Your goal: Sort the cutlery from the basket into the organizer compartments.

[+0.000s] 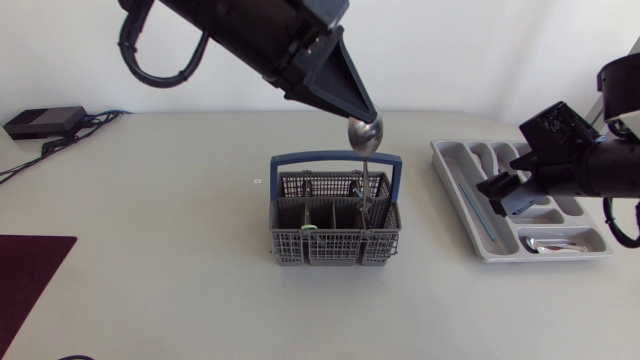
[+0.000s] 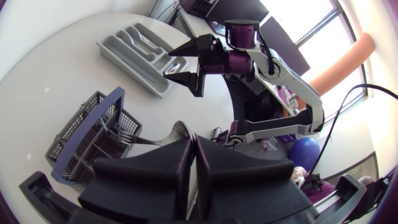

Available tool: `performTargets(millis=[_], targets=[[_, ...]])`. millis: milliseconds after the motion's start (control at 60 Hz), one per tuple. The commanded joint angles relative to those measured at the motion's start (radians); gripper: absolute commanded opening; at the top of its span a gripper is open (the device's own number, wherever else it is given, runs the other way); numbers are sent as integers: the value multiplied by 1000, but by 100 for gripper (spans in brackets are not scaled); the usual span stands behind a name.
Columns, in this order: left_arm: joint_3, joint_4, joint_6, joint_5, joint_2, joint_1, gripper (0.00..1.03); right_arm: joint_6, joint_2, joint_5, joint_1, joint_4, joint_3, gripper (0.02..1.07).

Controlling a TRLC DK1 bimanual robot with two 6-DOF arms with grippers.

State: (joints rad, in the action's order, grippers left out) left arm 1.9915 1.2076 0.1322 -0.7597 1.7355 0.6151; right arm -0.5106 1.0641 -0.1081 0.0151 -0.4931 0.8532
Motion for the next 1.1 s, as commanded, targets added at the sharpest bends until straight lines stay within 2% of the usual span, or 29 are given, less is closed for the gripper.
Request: performTargets(millis=[0,267,533,700,783,883,1083], targets=[[-14,13,26,-21,-48,-8,4,-19,-66,-31,23,-36,-8,91],[-77,23,119,-27,-99,20,4,-43,-239,-179,158,-142,6,90],[-157,75,282,-32,-129,37,4,-42,-299,-183,411,-156,-23,90],[-209,110,426,-39,-139,34,3,-37,-279,-183,529,-148,-32,90],[-224,118,466,-43,-142,34,3,-37,-259,-193,568,-140,-46,90],[-241,164,547,-84,-145,35,3,-34,-245,-219,597,-130,-65,90],[-300,204,636,-124,-172,71,3,-23,-222,-252,649,-114,-74,90]])
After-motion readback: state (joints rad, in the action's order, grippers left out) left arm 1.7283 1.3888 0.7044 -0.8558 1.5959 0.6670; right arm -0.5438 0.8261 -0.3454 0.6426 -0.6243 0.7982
